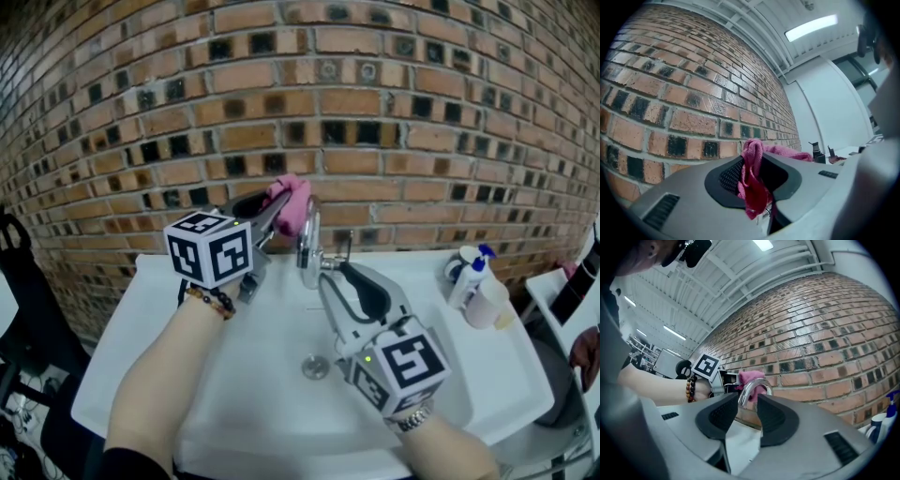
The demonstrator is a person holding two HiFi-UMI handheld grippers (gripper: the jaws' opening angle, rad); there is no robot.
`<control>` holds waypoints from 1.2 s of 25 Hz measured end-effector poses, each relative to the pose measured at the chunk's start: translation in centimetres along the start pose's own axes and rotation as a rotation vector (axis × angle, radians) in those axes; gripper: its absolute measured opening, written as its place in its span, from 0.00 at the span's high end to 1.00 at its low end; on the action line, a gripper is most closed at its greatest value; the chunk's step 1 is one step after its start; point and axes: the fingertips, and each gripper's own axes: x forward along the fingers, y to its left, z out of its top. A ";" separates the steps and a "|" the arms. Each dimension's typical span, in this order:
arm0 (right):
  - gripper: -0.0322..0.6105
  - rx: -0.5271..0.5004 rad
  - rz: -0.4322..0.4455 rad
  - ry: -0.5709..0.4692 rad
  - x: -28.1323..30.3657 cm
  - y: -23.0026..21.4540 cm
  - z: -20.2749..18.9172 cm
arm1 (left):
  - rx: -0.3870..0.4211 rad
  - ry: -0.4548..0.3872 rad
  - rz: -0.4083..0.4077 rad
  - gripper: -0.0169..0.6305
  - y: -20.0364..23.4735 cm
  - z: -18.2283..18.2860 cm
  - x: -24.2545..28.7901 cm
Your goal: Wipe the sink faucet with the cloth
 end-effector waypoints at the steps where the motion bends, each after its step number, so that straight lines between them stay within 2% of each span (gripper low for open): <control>1: 0.74 0.000 -0.001 0.002 0.0 0.0 0.0 | -0.004 0.003 0.001 0.85 0.2 -0.2 0.2; 16: 0.74 0.007 -0.013 0.025 0.2 -0.6 -0.6 | 0.003 0.061 0.004 0.85 2.0 -3.6 2.9; 30: 0.74 0.008 -0.015 0.047 0.4 -0.7 -1.3 | 0.095 0.175 -0.007 0.85 2.6 -7.6 3.8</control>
